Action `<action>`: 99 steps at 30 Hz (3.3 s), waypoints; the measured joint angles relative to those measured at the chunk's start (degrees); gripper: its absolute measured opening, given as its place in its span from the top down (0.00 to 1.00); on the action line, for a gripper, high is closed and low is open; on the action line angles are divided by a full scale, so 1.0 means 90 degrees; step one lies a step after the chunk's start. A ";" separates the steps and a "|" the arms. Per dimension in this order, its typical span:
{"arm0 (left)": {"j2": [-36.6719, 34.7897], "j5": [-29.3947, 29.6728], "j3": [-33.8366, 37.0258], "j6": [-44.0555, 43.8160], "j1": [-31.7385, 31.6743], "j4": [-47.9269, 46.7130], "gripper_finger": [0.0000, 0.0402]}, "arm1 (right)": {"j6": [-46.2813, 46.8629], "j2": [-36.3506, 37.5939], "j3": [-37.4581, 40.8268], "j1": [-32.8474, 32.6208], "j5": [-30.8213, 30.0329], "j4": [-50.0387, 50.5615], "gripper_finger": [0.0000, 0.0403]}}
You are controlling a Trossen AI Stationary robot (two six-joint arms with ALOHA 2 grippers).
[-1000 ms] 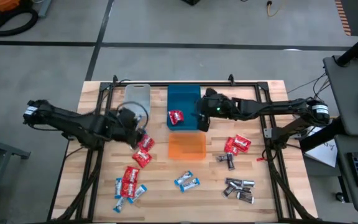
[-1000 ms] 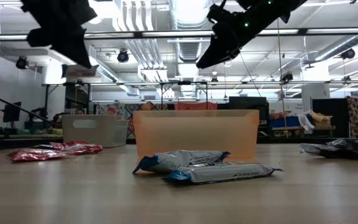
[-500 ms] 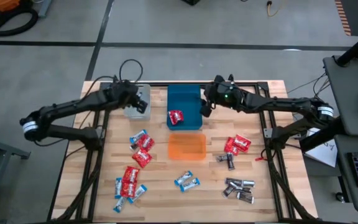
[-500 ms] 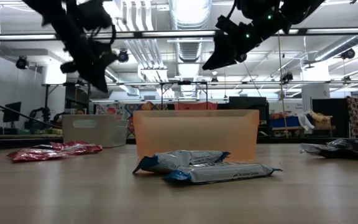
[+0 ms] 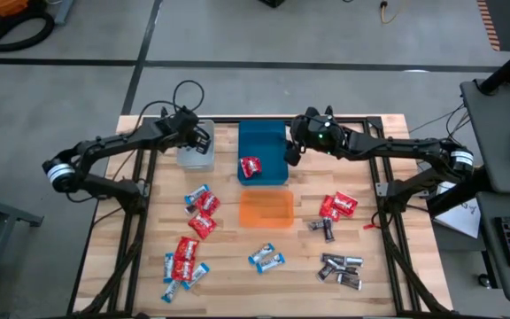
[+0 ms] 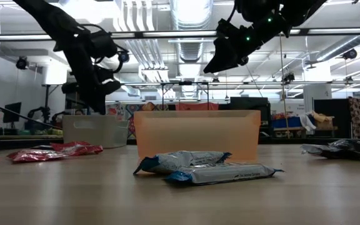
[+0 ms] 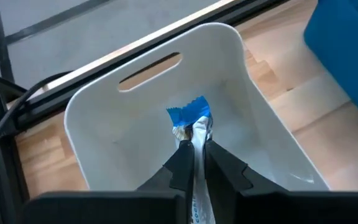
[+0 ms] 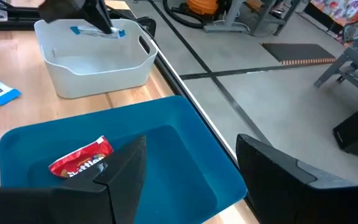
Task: Sort candy
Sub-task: Put the blue chocolate bar into the gray bin, then put the brown chocolate bar into the orange bin
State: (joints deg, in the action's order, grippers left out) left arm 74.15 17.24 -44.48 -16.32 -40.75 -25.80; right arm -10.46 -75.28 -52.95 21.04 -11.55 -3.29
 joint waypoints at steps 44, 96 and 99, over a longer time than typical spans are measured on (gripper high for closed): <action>-0.2506 -0.0316 0.1025 0.0187 0.4815 0.1541 0.75 | 0.6885 0.0156 -0.1000 -0.2802 0.1137 0.6674 0.41; -0.1624 -0.0314 0.0997 -0.0264 0.4945 0.1960 0.75 | 0.9413 -0.0558 -0.0420 -0.4796 0.1310 0.7245 0.93; -0.1624 -0.0314 0.0997 -0.0364 0.5065 0.1960 0.75 | 0.9076 -0.0028 -0.0420 -0.4796 0.0400 0.6924 0.93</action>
State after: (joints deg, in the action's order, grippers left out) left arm 59.53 14.41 -35.51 -19.59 4.83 -8.16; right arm 71.23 -75.53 -56.73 -22.13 -7.95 59.02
